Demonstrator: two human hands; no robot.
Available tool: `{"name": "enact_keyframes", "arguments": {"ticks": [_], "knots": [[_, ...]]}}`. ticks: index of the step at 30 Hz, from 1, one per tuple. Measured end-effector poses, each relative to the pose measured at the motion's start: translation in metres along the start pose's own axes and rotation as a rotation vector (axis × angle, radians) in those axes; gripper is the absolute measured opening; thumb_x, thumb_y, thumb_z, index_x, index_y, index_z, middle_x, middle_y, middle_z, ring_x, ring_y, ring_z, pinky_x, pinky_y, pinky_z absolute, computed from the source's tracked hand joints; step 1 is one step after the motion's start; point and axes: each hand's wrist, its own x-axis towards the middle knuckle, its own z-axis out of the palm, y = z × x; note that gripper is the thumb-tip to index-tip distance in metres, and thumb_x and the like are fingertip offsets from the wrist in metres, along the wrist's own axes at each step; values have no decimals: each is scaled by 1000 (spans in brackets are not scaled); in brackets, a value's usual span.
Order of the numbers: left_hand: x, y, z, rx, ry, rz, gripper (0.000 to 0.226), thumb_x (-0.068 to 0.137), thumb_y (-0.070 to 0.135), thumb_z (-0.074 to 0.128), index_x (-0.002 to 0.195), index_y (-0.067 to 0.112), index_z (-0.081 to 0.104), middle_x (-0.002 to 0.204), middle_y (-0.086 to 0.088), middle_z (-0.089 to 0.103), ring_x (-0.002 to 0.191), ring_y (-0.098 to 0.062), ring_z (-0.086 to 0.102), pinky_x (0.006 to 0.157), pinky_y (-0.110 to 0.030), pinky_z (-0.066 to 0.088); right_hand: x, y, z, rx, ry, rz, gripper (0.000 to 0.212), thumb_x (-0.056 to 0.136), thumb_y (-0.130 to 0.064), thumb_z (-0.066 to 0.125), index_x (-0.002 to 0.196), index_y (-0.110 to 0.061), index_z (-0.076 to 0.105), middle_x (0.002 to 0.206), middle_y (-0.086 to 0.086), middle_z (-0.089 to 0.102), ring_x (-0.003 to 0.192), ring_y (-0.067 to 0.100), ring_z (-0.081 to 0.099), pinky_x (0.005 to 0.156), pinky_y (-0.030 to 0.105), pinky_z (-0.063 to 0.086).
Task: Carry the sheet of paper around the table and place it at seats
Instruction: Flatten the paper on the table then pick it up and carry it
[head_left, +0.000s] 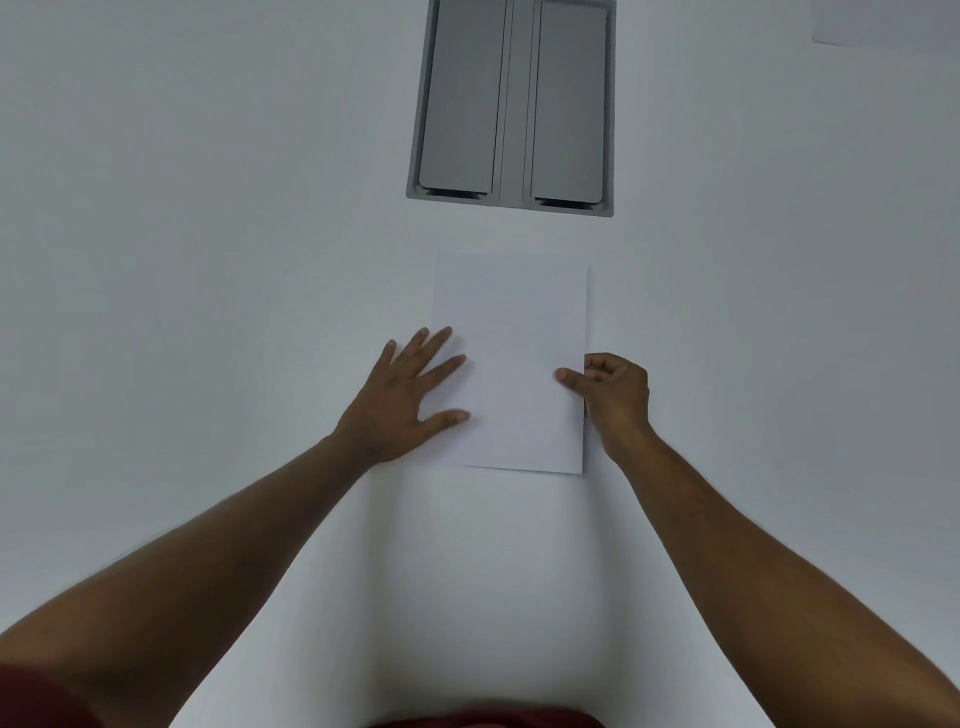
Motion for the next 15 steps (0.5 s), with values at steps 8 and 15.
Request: {"name": "enact_keyframes", "arguments": {"ticks": [8,15], "knots": [[18,41,-44,-666,365,-672,49,99,46,77,140,20,69,132,4,71,105,-11,71,100,-36,58,-34,-24,-22,140,-119,-36,37,79,-7,94,110,0,75,105,15,84,99,38,81,80,36,65],[32,70,-110,-1212,297,-700,37,95,40,82,108,6,79,109,-7,81,91,-22,75,86,-37,62,-87,-50,-53,167,-242,-134,27,81,-11,92,104,-14,78,102,9,85,83,21,78,72,32,55]]}}
